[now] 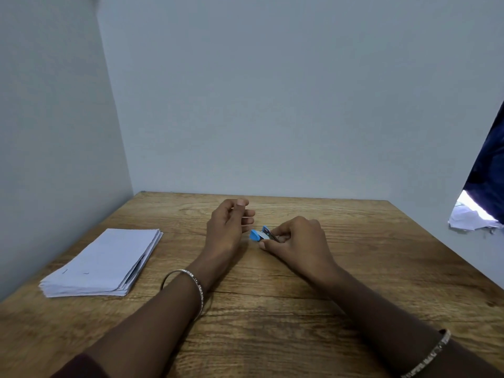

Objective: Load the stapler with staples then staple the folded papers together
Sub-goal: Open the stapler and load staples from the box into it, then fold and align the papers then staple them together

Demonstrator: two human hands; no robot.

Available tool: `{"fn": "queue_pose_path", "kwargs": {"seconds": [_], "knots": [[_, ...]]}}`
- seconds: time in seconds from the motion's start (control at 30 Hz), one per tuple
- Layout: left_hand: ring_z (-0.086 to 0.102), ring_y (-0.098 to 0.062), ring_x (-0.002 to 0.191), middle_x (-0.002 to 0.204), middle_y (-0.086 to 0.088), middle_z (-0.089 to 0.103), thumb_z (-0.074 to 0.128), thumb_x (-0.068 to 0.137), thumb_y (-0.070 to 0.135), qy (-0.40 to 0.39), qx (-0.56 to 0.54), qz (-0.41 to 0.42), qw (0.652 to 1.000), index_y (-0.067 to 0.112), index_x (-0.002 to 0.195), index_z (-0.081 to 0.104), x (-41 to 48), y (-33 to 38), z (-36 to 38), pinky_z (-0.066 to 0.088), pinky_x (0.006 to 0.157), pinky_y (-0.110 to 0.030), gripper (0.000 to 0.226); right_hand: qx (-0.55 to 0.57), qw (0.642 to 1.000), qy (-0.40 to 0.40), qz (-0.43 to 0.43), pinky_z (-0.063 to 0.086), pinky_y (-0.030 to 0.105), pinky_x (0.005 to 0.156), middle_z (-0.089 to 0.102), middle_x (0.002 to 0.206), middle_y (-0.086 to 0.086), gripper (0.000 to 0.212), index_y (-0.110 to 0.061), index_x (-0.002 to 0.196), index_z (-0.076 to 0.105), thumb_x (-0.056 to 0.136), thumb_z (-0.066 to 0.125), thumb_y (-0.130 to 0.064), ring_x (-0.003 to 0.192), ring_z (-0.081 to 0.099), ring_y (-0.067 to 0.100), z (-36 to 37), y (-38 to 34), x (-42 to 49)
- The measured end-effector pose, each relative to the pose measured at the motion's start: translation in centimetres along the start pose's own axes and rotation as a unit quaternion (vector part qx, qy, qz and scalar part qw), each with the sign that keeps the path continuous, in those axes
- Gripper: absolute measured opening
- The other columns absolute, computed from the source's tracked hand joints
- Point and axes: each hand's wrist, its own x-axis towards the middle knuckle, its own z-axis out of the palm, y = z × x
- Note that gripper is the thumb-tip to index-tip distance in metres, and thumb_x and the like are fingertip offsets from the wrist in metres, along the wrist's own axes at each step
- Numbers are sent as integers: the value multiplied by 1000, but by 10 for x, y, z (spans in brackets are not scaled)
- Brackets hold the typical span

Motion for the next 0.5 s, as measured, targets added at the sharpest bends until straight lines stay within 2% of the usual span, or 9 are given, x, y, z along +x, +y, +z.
{"fn": "queue_pose_path", "kwargs": {"seconds": [0.03,0.1,0.17,0.23,0.3,0.37,0.4,0.5], "knots": [[68,-20,83,99,-16,73,49,104,25,-2,2,-1,1000,5,113,67,0,-1,1,57,81,-36,28,1,1000,-4,2,49,27,61,77,77,-5,35,-21,104,82,76,82,-42,74,67,11,0,0,0],[68,-18,81,94,-11,73,51,103,25,-6,11,0,1000,8,111,67,0,-2,1,58,79,-35,25,0,1000,-6,2,37,24,53,61,58,-11,34,-19,101,83,75,83,-41,64,57,8,1,-1,-1],[69,-17,80,90,-7,73,53,102,25,-8,27,6,1000,9,109,68,-2,-3,0,59,77,-35,23,-15,1000,-6,1,29,26,52,48,53,-12,34,-18,98,83,75,83,-42,63,50,10,3,-2,-2],[69,-16,77,89,-7,74,54,102,24,0,47,23,999,10,108,68,-4,-3,-2,59,75,-34,21,-38,999,-7,-6,27,29,53,43,54,-10,36,-14,92,82,74,82,-45,64,47,12,5,-2,-1],[70,-16,75,90,-9,75,53,102,21,10,70,44,997,12,107,68,-8,0,-5,60,74,-34,18,-53,998,-5,-23,33,28,54,54,62,-9,43,-11,90,79,73,82,-50,68,52,14,6,-3,-2],[69,-15,72,89,-11,75,53,101,16,16,85,63,994,12,106,68,-13,3,-7,59,73,-34,16,-61,997,16,-36,43,30,69,71,89,1,50,-14,106,77,75,81,-52,88,63,19,5,-4,-5],[68,-15,70,87,-11,74,53,100,12,22,95,73,993,12,105,68,-16,6,-9,59,73,-34,16,-63,997,32,-44,44,31,75,71,99,4,51,-15,114,75,77,79,-51,96,64,22,3,-6,-6],[71,-16,76,84,-7,74,50,98,7,44,151,115,981,12,104,68,-27,16,-14,58,75,-33,19,-55,993,71,-74,42,31,77,71,101,5,39,-15,114,75,85,74,-41,99,64,23,0,-13,-11]]}}
